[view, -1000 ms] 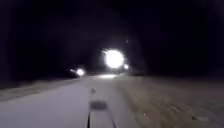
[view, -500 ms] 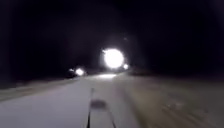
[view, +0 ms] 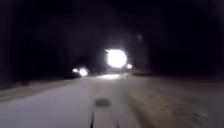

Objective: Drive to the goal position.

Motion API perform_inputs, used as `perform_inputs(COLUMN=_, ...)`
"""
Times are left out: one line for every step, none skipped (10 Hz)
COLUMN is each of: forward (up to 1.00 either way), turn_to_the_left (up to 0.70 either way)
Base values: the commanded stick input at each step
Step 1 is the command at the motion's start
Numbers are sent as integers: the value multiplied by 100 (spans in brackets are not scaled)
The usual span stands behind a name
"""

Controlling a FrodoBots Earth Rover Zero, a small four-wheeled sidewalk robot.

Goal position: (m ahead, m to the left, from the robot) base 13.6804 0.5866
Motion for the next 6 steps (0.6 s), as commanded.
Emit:
perform_inputs(forward=100, turn_to_the_left=0)
perform_inputs(forward=100, turn_to_the_left=0)
perform_inputs(forward=100, turn_to_the_left=0)
perform_inputs(forward=100, turn_to_the_left=0)
perform_inputs(forward=100, turn_to_the_left=0)
perform_inputs(forward=100, turn_to_the_left=0)
